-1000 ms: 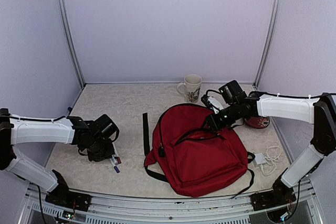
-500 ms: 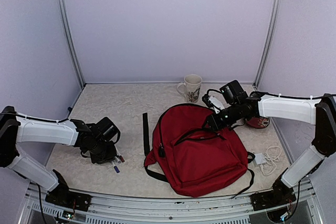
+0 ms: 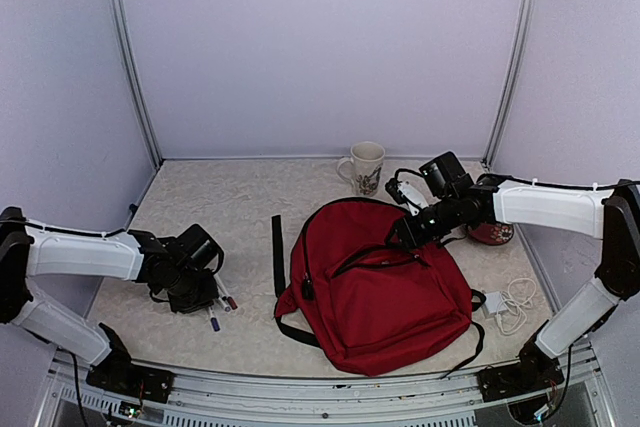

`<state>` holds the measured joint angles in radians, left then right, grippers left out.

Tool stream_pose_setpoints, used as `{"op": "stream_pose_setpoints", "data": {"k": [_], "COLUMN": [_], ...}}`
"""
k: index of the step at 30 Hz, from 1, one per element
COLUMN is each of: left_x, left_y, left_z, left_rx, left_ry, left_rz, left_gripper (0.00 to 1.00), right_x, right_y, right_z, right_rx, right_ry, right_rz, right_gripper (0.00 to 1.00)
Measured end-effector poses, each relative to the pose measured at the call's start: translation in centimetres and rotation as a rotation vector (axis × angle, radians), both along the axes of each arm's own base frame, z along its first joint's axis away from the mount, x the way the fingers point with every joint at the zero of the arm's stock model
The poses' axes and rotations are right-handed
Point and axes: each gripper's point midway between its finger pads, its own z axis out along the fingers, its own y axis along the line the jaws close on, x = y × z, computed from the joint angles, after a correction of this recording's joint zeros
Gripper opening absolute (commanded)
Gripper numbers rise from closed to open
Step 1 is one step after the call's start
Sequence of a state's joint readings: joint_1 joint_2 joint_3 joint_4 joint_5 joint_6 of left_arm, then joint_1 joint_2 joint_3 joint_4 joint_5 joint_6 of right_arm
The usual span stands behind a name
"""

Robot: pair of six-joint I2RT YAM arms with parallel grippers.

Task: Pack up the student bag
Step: Pick up the pen at the center of the board.

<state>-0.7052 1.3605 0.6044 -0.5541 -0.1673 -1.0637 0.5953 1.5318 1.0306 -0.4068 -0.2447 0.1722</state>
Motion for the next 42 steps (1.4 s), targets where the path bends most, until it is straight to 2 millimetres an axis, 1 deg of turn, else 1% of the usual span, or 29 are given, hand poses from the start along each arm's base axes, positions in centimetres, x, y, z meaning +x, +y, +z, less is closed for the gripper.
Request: {"op": "stream_pose_setpoints", "data": {"k": [3,6,8,11,14,18,21,26,31,35,37,42], "left_x": [-0.1,-0.5,-0.8,-1.2,-1.4,-1.4,-1.5,-1.5,-1.3,-2.1,-2.3,-1.1], "left_y": [0.4,1.0,1.4,1.4,1.3,1.4,1.5,1.5,1.3,1.3,1.4,0.7], "left_z": [0.0,0.0,0.0,-0.1,-0.2,-0.4,-0.4,-0.5,0.0,0.3,0.8,3.1], "left_rx": [0.023,0.053,0.075,0.091,0.105,0.113,0.115,0.105,0.076,0.074,0.08,0.062], "left_ry": [0.002,0.012,0.019,0.022,0.013,0.003,0.001,-0.006,-0.028,-0.005,-0.004,-0.07], "left_rz": [-0.007,-0.013,-0.016,-0.03,-0.041,-0.044,-0.042,-0.033,-0.016,-0.022,-0.023,-0.028], "left_gripper": [0.18,0.26,0.29,0.29,0.24,0.08,0.0,0.0,0.0,0.0,0.0,0.0], "right_x": [0.0,0.1,0.1,0.1,0.1,0.1,0.1,0.1,0.0,-0.2,-0.3,-0.7], "right_y": [0.0,-0.1,-0.1,-0.1,-0.1,-0.1,-0.1,-0.1,-0.1,0.0,0.2,0.9], "right_z": [0.0,0.0,0.0,0.0,0.0,0.0,0.0,0.0,0.2,0.6,0.9,2.2], "right_rx": [-0.001,-0.003,-0.005,-0.005,-0.005,-0.005,-0.005,-0.005,-0.004,0.009,0.021,0.075], "right_ry": [-0.001,-0.005,-0.005,-0.005,-0.005,-0.005,-0.005,-0.005,-0.007,-0.008,-0.009,-0.017], "right_rz": [0.001,0.0,-0.001,-0.001,-0.001,-0.001,-0.002,-0.002,-0.002,0.006,0.013,0.046], "right_gripper": [0.42,0.42,0.43,0.43,0.43,0.43,0.43,0.43,0.43,0.44,0.44,0.44]}}
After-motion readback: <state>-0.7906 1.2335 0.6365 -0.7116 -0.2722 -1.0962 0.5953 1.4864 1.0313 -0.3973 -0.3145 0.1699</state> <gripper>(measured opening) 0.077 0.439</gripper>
